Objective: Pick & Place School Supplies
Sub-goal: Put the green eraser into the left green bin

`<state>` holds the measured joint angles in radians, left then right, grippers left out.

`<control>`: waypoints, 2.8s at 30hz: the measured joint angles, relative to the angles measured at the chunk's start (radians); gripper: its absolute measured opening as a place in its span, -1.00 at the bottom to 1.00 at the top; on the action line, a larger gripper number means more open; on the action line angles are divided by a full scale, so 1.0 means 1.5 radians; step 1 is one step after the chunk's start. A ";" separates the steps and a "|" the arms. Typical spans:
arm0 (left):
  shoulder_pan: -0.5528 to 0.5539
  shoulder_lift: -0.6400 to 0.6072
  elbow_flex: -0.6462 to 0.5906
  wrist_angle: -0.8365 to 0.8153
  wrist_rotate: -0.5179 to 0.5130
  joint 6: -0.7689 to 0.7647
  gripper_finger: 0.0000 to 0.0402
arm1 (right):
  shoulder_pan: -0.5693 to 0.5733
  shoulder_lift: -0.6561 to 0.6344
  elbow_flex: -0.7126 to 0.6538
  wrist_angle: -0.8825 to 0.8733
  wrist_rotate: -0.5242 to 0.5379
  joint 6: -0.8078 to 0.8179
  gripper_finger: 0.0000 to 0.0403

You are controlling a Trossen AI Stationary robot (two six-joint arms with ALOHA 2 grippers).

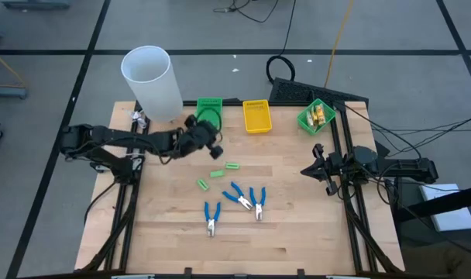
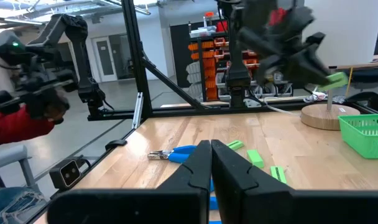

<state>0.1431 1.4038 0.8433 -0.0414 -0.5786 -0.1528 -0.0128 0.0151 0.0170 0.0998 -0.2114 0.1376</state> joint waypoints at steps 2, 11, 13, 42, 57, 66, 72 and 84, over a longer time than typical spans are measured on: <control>0.034 0.000 0.000 0.009 0.001 -0.020 -0.77 | 0.000 0.000 0.000 0.000 0.000 0.000 -0.98; 0.175 0.009 -0.001 0.032 0.030 -0.134 -0.85 | 0.000 0.000 0.000 0.000 0.000 0.000 -0.98; 0.192 0.023 -0.003 0.042 0.050 -0.149 -0.82 | 0.000 0.000 0.000 0.000 0.000 0.000 -0.98; 0.205 0.182 -0.005 0.116 0.018 -0.167 -0.68 | 0.000 0.000 0.000 0.000 0.000 0.000 -0.98; 0.200 0.177 -0.005 0.137 0.049 -0.093 -0.17 | 0.000 0.000 0.000 0.000 0.000 0.000 -0.98; 0.137 0.119 -0.004 0.166 0.213 0.067 -0.12 | 0.000 0.000 0.000 0.000 0.000 0.000 -0.98; 0.067 0.096 -0.004 0.141 0.348 0.126 -0.19 | 0.000 0.000 0.000 0.000 0.000 0.000 -0.98; -0.101 0.097 -0.004 -0.131 0.443 0.157 -0.28 | 0.000 0.000 0.000 0.000 0.000 0.000 -0.98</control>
<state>-0.0085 1.5494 0.8368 -0.2374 0.0862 0.0825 -0.0128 0.0154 0.0170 0.0998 -0.2115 0.1377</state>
